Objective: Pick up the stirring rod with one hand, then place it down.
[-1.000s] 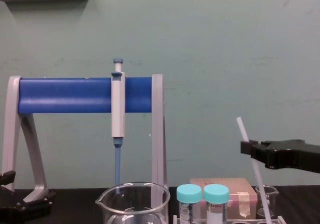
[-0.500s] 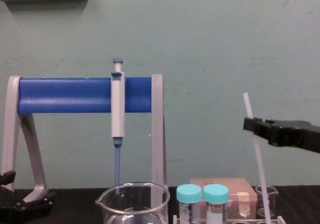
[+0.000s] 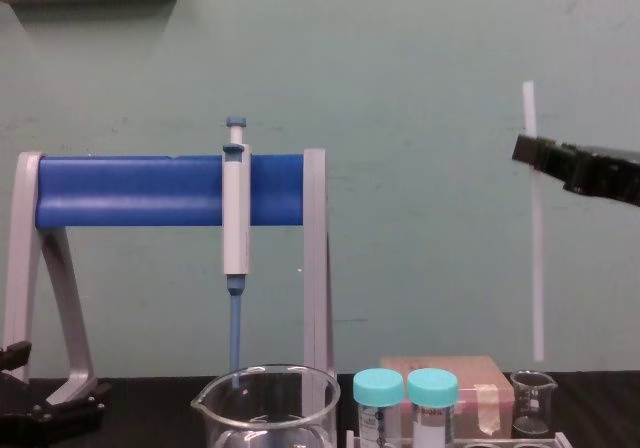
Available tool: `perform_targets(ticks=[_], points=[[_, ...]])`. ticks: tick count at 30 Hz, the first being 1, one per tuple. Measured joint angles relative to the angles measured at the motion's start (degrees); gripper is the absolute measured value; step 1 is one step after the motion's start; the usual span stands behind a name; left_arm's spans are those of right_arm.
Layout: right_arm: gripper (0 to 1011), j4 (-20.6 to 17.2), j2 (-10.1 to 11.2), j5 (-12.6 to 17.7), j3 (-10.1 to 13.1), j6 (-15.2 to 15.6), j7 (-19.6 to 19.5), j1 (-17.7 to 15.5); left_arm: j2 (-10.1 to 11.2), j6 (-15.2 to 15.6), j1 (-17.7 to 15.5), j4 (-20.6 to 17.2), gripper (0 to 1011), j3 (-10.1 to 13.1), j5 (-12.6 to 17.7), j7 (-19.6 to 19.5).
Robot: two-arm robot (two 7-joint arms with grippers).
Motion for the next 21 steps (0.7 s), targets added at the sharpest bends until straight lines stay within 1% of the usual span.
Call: perform_targets(ticks=[3, 7, 11, 21], points=[[78, -0.62, 0.17, -2.07, 0.17, -2.76, -0.41, -0.56, 0.00, 0.00, 0.00, 0.00, 1001, 0.00, 0.00, 0.00], [78, -0.90, 0.30, -3.91, 0.22, -4.42, -0.40, -1.11, 0.00, 0.00, 0.00, 0.00, 1000, 0.00, 0.00, 0.00], [77, -1.12, 0.37, -4.84, 0.38, -4.87, -0.25, -1.55, 0.00, 0.00, 0.00, 0.00, 1000, 0.00, 0.00, 0.00], [78, -1.59, 0.23, -5.35, 1.05, -4.90, 0.35, -2.31, 0.00, 0.00, 0.00, 0.00, 1000, 0.00, 0.00, 0.00]])
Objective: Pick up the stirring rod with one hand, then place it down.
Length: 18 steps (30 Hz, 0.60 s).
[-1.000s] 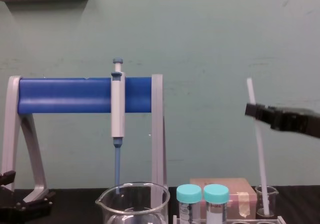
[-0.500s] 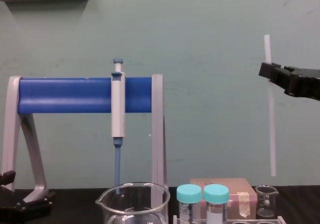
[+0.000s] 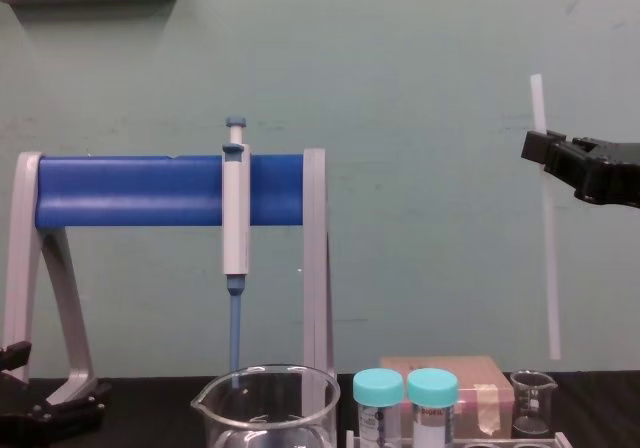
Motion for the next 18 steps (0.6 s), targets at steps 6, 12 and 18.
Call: perform_targets(ticks=[6, 12, 18], points=[[78, -0.20, -0.10, -0.08, 0.14, 0.25, 0.16, -0.25, 0.00, 0.00, 0.00, 0.00, 1000, 0.00, 0.00, 0.00], [78, -0.22, -0.11, -0.11, 0.16, 0.54, 0.41, -0.26, 0.00, 0.00, 0.00, 0.00, 1000, 0.00, 0.00, 0.00], [78, -0.23, -0.20, -0.10, 0.19, 0.69, 0.52, -0.25, 0.00, 0.00, 0.00, 0.00, 1000, 0.00, 0.00, 0.00]])
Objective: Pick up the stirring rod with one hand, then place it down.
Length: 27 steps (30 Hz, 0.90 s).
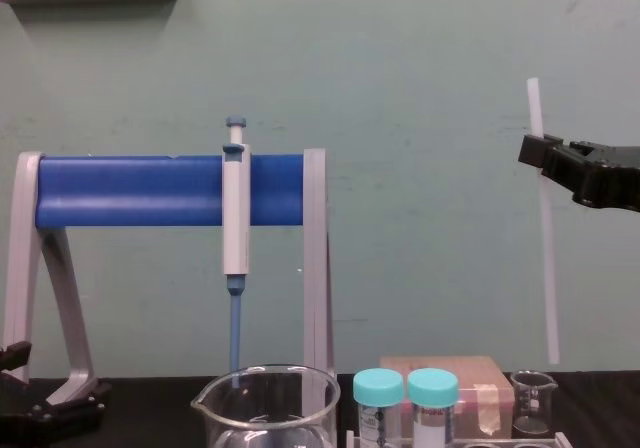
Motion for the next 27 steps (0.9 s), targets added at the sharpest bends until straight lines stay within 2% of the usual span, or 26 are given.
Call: perform_targets(ticks=[27], points=[[78, 0.75, -0.47, -0.24, -0.44, 0.20, 0.14, 0.68, 0.00, 0.00, 0.00, 0.00, 1001, 0.00, 0.00, 0.00]])
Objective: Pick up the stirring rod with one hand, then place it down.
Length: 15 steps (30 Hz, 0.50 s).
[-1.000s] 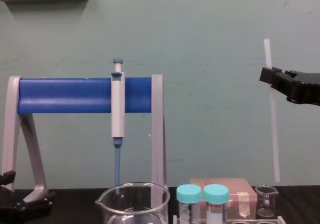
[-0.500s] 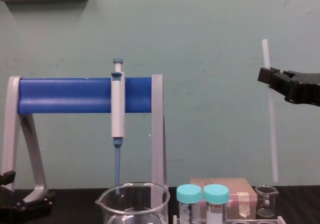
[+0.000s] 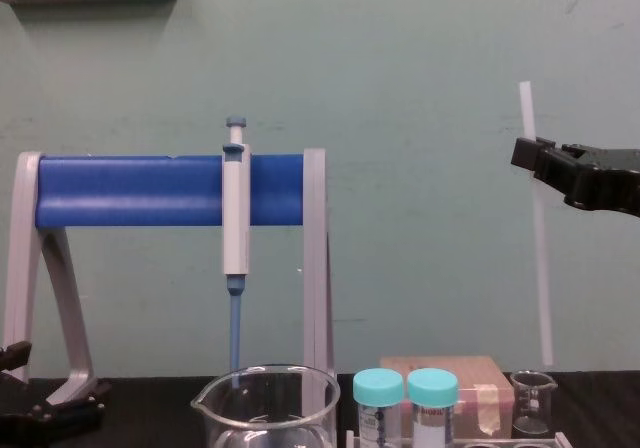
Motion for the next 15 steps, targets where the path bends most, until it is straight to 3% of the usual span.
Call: perform_targets(ticks=[15], points=[[78, 0.47, -0.29, -0.01, -0.14, -0.14, 0.06, 0.36, 0.00, 0.00, 0.00, 0.00, 1000, 0.00, 0.00, 0.00]])
